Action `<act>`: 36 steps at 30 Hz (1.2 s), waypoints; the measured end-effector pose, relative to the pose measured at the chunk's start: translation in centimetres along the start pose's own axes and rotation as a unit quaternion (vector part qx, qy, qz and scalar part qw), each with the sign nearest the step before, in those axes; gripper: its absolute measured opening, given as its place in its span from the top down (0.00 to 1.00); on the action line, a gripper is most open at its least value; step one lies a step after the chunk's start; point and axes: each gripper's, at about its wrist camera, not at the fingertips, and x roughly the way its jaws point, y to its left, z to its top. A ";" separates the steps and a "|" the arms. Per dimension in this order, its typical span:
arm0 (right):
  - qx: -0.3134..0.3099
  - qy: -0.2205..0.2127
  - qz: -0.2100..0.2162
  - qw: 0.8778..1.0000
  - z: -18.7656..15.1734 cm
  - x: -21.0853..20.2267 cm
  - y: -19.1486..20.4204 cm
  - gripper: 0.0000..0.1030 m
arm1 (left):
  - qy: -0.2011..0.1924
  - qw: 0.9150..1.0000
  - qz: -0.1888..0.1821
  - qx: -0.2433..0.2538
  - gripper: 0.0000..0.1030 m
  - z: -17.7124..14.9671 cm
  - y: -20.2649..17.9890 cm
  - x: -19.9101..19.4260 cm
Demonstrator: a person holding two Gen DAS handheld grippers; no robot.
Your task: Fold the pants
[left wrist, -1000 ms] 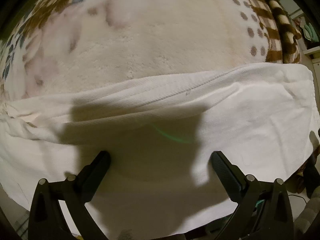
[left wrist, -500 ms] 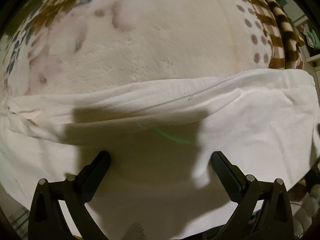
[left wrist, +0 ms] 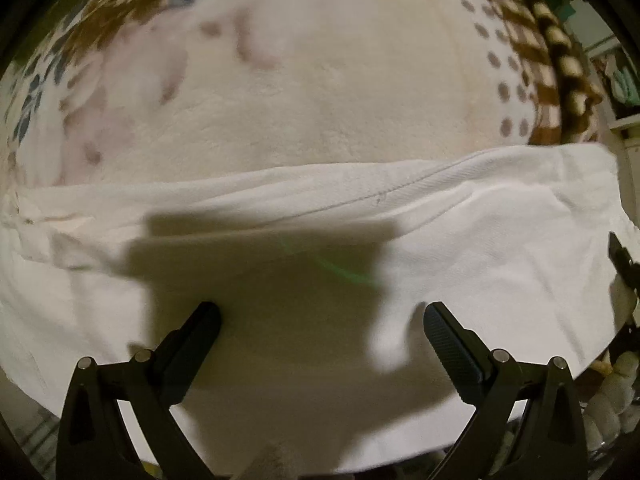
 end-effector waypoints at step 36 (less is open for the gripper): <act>-0.481 0.271 -0.122 0.825 -49.7 13.7 30.5 0.38 | -0.080 0.950 -0.053 -0.297 0.00 -15.5 45.1 -12.9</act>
